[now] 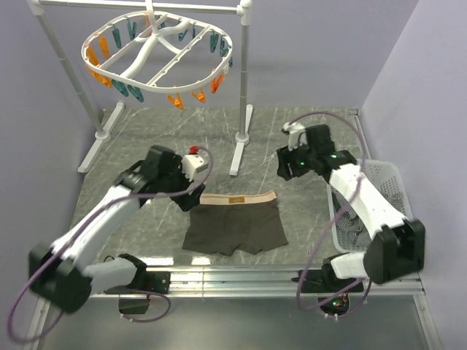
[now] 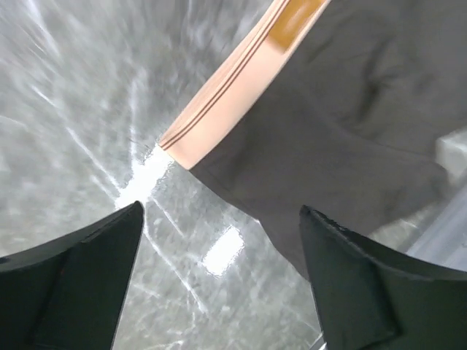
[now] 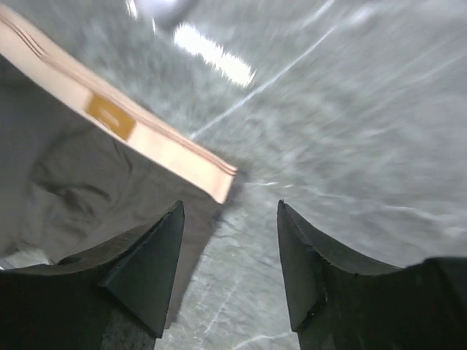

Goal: Clip the underwear to the hanger

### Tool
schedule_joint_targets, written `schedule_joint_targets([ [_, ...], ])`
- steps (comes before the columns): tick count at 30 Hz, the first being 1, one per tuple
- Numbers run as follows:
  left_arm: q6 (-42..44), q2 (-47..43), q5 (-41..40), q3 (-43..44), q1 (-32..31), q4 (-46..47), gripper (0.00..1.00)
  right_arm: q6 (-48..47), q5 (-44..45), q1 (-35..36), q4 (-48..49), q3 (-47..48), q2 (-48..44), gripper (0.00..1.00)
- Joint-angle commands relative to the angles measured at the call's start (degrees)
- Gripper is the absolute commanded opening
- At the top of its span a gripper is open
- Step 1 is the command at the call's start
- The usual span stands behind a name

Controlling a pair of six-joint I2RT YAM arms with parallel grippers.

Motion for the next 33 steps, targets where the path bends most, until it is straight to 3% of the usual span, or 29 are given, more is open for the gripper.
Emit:
schedule_joint_targets([
  [1, 2.8, -11.89, 5.59, -2.3, -0.04, -3.17, 0.98, -1.22, -2.61, -2.77, -1.17, 3.74, -10.34, 0.63],
  [5, 2.1, -23.23, 7.26, -2.23, 0.05, -5.81, 0.99, -2.19, -2.7, -4.09, -0.99, 4.79, -17.92, 0.71],
  [10, -8.08, -29.4, 4.28, 0.58, 0.05, -1.08, 0.99, 1.05, -2.79, -4.1, 2.85, 4.98, -25.91, 0.85],
  [15, -22.19, -31.78, 5.94, 1.73, 0.05, 4.55, 0.99, 2.55, -7.61, -4.18, 7.09, 2.87, -29.71, 0.89],
  [18, -29.68, -31.69, 5.95, 3.66, 0.13, 8.5, 0.97, 4.39, -14.28, -4.09, 11.47, 1.73, -30.15, 0.83],
  [22, -35.77, -30.55, 1.83, 10.32, 4.25, 9.48, 0.84, 7.3, -15.8, -1.64, 16.4, 2.07, -29.63, 0.79],
  [24, -37.09, -29.5, -2.21, 13.15, 6.81, 8.52, 0.82, 7.21, -13.34, 1.25, 17.63, 2.87, -28.57, 0.79],
  [28, -38.06, -28.97, -5.56, 17.72, 9.36, 10.96, 0.6, 7.56, -9.48, 6.87, 24.21, 3.39, -26.38, 0.79],
  [33, -41.92, -25.72, -4.78, 20.8, 14.81, 12.9, 0.57, 6.07, -2.02, 14.88, 31.6, 4.98, -22.16, 0.78],
])
